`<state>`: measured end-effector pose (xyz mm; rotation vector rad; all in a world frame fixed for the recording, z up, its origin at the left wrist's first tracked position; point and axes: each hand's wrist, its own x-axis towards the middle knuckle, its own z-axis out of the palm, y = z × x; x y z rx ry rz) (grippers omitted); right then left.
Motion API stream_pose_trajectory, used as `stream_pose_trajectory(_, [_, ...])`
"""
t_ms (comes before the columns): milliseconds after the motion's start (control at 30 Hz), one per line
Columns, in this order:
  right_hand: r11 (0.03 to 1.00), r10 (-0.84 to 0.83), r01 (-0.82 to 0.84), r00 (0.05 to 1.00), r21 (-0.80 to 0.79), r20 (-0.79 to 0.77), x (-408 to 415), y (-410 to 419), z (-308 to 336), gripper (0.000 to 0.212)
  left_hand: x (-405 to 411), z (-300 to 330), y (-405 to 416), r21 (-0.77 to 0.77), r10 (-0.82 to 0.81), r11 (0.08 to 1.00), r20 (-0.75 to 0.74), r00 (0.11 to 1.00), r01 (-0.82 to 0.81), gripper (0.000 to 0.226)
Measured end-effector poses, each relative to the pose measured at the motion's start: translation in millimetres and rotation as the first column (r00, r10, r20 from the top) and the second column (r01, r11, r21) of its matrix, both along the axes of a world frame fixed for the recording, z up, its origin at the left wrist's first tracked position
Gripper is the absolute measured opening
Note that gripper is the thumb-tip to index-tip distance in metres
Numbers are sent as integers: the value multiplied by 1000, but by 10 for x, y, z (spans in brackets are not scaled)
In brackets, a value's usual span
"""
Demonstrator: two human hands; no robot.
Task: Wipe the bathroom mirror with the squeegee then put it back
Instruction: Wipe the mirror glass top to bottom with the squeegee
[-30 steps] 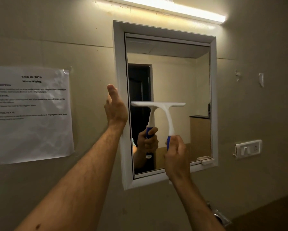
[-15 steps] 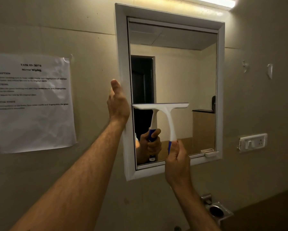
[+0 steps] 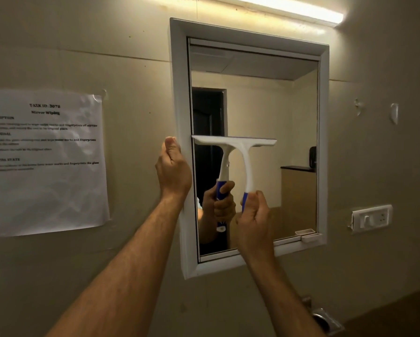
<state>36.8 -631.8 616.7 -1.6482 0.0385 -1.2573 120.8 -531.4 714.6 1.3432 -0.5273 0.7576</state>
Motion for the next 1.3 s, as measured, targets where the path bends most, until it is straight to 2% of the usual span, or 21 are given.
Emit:
stream_pose_trajectory(233, [999,19,-19,1000,36,-24,-27,-26,-402,31,6,-9,17,-21,7,1000,12,1000,-6,32])
stream_pose_trajectory(400, [999,-8,8,1000,44,16,-17,-115,17,33,-24,8,42,-18,33,999,2,999,-33,34])
stream_pose_trajectory(533, [999,-38,38,999,-33,-15,-32,-110,263,30,-67,10,56,-17,35,999,11,999,-35,47])
stream_pose_trajectory(733, [997,-28,21,996,-75,-82,-139,-126,-280,29,-69,8,59,-21,35,999,21,999,-34,52])
stream_pose_trajectory(867, [998,-15,5,987,-63,-162,-301,-141,-685,28,-91,13,76,10,13,1000,-1,1000,-13,41])
stream_pose_trajectory(933, [998,-8,-2,985,-58,-171,-366,-138,-723,28,-111,21,78,33,10,999,-38,999,-8,36])
stream_pose_trajectory(1133, [997,-29,20,992,-68,-121,-235,-144,-502,28,-134,16,64,34,49,998,-45,998,-48,37])
stream_pose_trajectory(1233, [999,-3,-4,992,-50,-126,-217,-99,-719,26,-80,5,68,29,43,999,-51,998,-42,44])
stream_pose_trajectory(1300, [1000,8,-12,988,-25,-156,-246,-81,-987,26,-54,-21,61,34,47,998,-60,997,-45,40])
